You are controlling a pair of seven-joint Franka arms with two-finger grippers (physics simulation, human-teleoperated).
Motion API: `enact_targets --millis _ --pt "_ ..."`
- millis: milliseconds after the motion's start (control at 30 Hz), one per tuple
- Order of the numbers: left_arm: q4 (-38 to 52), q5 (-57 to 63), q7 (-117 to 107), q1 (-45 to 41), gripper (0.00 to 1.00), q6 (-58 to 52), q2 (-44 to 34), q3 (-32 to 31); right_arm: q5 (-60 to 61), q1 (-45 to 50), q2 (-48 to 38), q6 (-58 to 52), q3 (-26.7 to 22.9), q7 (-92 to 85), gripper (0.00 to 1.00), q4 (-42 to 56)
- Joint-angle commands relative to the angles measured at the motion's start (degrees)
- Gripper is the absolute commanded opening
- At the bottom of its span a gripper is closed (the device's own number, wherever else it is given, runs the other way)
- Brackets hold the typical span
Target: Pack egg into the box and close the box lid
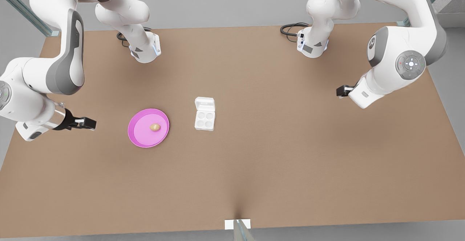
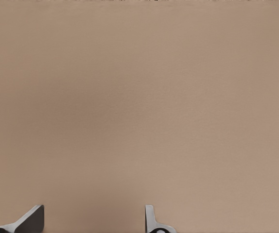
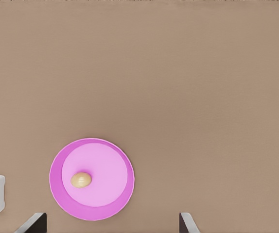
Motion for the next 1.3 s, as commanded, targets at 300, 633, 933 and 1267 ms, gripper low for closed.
enact_targets --millis 300,633,933,1267 --pt "-0.06 0.05 -0.66 0.24 1.0 1.74 0.2 0.01 -0.78 4.94 -0.15 24.89 0.34 -68.93 1.0 -22.67" --pt "-0.15 0.05 -0.75 0.24 1.0 2.0 0.29 -0.08 -0.78 13.2 3.27 38.78 1.66 -70.6 1.0 -35.94" --pt "-0.85 0.05 -0.75 0.24 1.0 2.09 -0.24 0.01 -0.78 12.76 6.97 43.61 4.74 -73.77 1.0 -38.14" --pt "-0.85 0.23 -0.75 0.24 1.0 2.09 0.02 -0.08 -0.78 12.32 6.26 46.34 4.82 -80.19 1.0 -41.83"
